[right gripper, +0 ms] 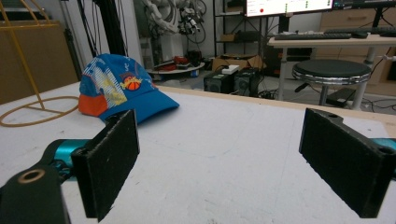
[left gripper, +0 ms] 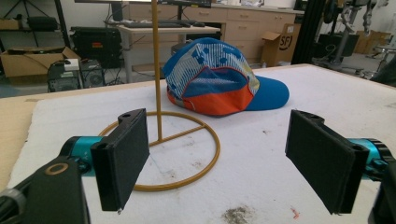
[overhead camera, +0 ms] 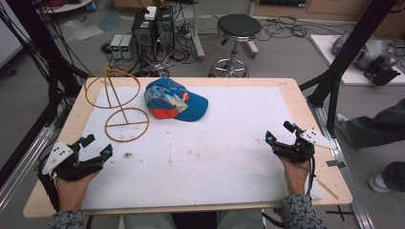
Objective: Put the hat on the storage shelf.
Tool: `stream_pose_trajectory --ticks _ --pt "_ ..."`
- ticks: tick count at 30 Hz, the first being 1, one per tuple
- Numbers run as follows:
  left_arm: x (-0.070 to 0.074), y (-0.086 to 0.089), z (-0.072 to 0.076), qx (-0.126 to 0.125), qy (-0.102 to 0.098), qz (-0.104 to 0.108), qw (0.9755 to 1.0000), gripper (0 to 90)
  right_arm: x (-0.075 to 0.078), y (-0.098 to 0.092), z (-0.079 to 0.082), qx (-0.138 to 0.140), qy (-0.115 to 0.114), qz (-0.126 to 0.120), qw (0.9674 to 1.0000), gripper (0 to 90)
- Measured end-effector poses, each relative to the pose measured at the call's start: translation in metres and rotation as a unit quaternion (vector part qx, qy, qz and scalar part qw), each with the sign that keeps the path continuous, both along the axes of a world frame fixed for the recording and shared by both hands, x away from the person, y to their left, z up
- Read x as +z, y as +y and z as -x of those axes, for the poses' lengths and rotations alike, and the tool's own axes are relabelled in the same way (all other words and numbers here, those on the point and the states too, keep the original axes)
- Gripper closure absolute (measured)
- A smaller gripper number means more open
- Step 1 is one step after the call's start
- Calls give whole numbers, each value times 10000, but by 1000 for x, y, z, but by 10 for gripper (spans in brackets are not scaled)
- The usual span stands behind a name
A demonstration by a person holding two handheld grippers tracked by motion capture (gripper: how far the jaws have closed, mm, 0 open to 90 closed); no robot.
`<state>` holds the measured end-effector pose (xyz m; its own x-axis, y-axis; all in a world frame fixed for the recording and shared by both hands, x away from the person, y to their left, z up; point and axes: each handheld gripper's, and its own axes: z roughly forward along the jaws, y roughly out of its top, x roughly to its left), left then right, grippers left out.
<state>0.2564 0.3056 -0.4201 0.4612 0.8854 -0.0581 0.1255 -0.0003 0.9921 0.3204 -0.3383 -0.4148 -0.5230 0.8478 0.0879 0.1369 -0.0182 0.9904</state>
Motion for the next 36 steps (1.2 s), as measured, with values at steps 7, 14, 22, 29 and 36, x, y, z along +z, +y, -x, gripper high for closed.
stream_pose_trajectory --ticks 7,14,22,29,36 --pt "0 0 1 -4 -6 0 10000 219 0 0 -1 -35 3 20 10000 114" --pt "0 0 1 -10 -17 24 10000 224 1 1 1 -6 -56 7 10000 116" --pt "1 3 2 -10 -42 100 9999 224 12 5 -2 127 -220 -177 9995 116" --pt "1 5 2 -22 -39 152 9999 224 30 20 -16 304 -358 121 9988 117" --pt "2 6 2 -41 -45 151 9999 224 51 39 -41 452 -328 252 9981 117"
